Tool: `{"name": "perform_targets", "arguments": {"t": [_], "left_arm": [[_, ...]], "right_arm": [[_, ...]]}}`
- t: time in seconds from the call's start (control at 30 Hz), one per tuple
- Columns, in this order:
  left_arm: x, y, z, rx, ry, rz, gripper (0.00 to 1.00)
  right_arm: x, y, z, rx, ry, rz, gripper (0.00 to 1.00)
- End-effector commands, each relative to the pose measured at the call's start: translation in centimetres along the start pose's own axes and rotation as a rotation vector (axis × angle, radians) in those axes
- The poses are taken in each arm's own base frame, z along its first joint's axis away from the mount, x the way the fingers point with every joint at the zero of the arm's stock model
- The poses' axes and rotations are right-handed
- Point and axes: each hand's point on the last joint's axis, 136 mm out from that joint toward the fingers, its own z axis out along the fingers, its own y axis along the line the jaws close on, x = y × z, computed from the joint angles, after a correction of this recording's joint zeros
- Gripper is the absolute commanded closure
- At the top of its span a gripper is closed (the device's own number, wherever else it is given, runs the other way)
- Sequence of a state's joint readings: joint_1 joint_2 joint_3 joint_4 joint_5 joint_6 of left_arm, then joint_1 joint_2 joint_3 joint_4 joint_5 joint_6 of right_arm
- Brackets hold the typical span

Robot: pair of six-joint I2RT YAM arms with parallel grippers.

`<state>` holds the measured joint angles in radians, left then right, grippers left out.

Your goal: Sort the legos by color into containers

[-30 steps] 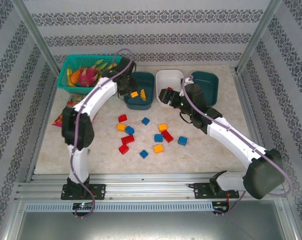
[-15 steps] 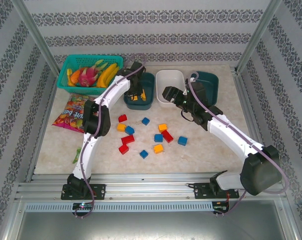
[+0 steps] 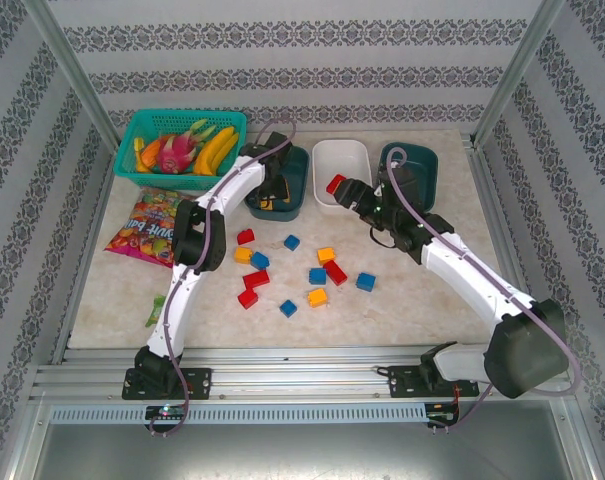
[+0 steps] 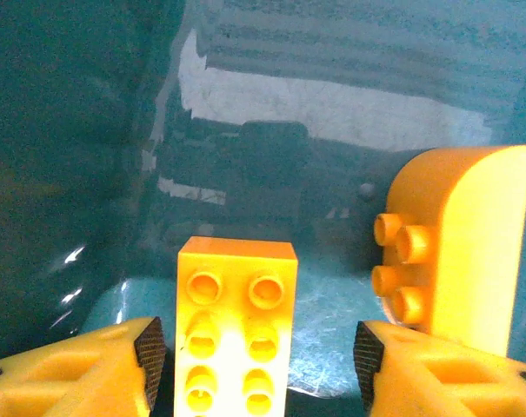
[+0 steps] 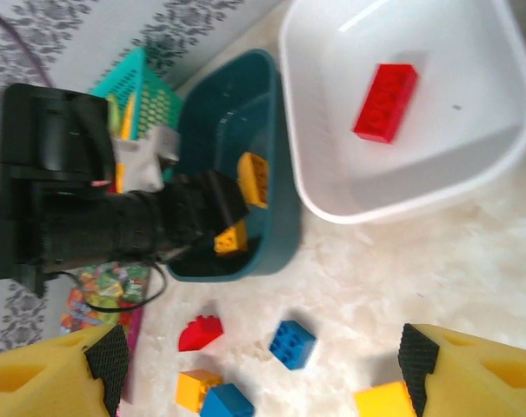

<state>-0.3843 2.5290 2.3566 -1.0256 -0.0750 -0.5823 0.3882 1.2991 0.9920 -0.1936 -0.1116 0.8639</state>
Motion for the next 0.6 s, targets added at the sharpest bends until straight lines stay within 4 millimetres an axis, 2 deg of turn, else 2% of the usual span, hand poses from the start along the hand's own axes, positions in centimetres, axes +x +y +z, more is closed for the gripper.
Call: {"name": "perform_targets", "arguments": {"t": [0.0,0.1,0.17,0.27,0.33,0.4,0.57], "left_arm": [[-2.1,-0.7,-5.4,0.056,-0.079,-0.008,0.35],[-3.5,-2.0,-10.3,0.146,-0.161,-0.022,0.25],[-4.1,-3.2,-13.8,0.223,-0.215,-0.015,0.24],[-3.1,-4.9,-18.7,0.316,-0.271,0.052,0.23],[-1.3,-5.6,-21.2,0.375,-0.287,0.105,0.23],[1.1,-6.0,-22.5,0.444,-0.281,0.136,0.23],[8.3,-5.1,-23.7,0.528,-0.225,0.196,0.23]], "right_arm": [[0.8,-3.7,-2.1,0.186,0.014,0.067,0.18],[2.3,-7.1,-3.7,0.366,0.055,0.150,0.18],[3.8,-9.2,-4.3,0.462,0.092,0.222,0.19],[6.0,-11.1,-3.6,0.511,0.139,0.340,0.19],[7.4,-12.1,-3.2,0.546,0.168,0.430,0.19],[8.9,-13.0,-3.0,0.583,0.193,0.523,0.18],[12.1,-14.6,-2.7,0.657,0.232,0.770,0.17]]}}
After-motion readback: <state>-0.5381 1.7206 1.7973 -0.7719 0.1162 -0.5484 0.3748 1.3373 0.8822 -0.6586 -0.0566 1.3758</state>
